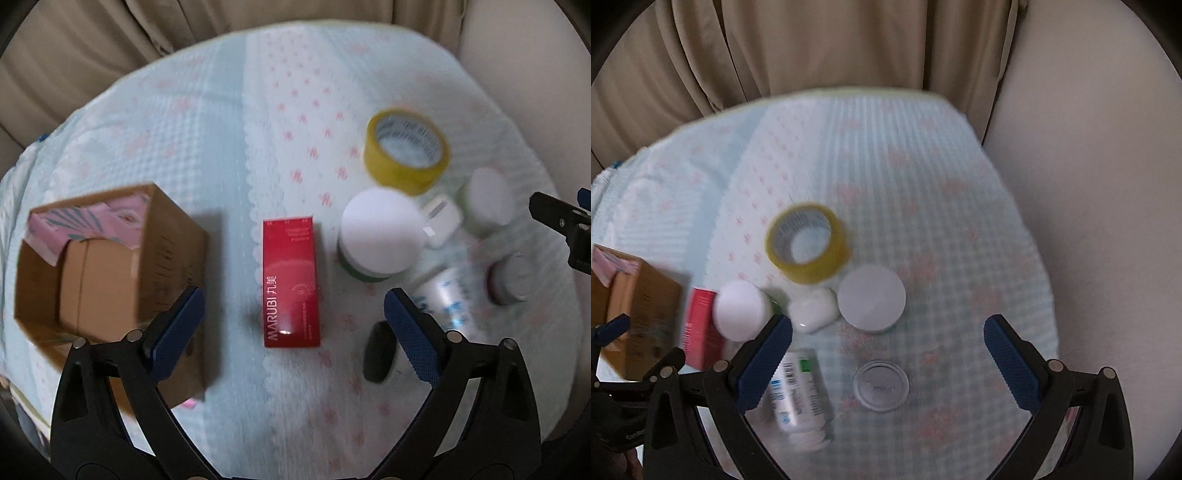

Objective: Organize rigid objects
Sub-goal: 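Grasp the red MARUBI box with the left tool while the right tool grasps a white jar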

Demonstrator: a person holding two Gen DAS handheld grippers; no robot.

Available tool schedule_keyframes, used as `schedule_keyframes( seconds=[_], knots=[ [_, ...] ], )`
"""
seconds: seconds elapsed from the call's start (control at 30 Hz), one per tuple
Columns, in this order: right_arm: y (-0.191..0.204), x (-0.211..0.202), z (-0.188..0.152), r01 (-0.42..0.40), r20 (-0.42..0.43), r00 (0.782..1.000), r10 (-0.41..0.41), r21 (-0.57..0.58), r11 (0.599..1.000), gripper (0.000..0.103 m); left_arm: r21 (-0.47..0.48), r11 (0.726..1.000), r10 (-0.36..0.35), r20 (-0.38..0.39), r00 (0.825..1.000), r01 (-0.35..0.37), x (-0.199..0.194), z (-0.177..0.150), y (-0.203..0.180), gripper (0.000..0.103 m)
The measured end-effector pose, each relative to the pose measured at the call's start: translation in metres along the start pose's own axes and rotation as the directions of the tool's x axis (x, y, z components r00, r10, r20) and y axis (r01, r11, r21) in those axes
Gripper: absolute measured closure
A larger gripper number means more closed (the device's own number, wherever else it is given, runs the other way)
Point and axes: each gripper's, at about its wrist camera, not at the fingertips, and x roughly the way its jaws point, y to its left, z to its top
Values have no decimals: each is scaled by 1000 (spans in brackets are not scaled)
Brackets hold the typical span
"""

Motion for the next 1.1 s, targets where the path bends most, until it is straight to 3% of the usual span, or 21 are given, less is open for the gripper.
schedule_keyframes(
  seconds=[0.1, 0.33, 0.4, 0.53, 0.6, 0.63, 0.77, 1.1],
  knots=[
    [2, 33, -5, 13, -39, 999, -13, -21, 1000, 0, -2, 1000, 10, -31, 999, -10, 23, -4, 1, 20],
    [6, 80, -10, 14, -88, 996, -18, -52, 999, 0, 10, 1000, -12, -57, 998, 13, 56, -3, 6, 37],
    [7, 88, -7, 10, -92, 996, -15, -53, 999, 4, 1, 999, -34, -69, 997, 34, 62, -1, 8, 43],
    [9, 104, 1, 1, -120, 993, -8, -58, 998, 15, -27, 997, -72, -74, 995, 70, 70, 5, 13, 44],
    [8, 109, 5, -9, -124, 992, 3, -46, 999, 18, -42, 995, -93, -77, 993, 90, 72, 8, 15, 61],
    [6, 111, 7, -15, -124, 992, 11, -34, 999, 18, -48, 995, -89, -83, 993, 85, 73, 10, 16, 64],
    [3, 116, 13, -55, -145, 988, 53, -7, 998, 36, -76, 991, -120, -75, 990, 114, 74, 10, 22, 66],
    [3, 115, 20, -49, -147, 988, 49, 3, 999, 37, -102, 987, -132, -57, 990, 126, 67, 9, 27, 66]
  ],
)
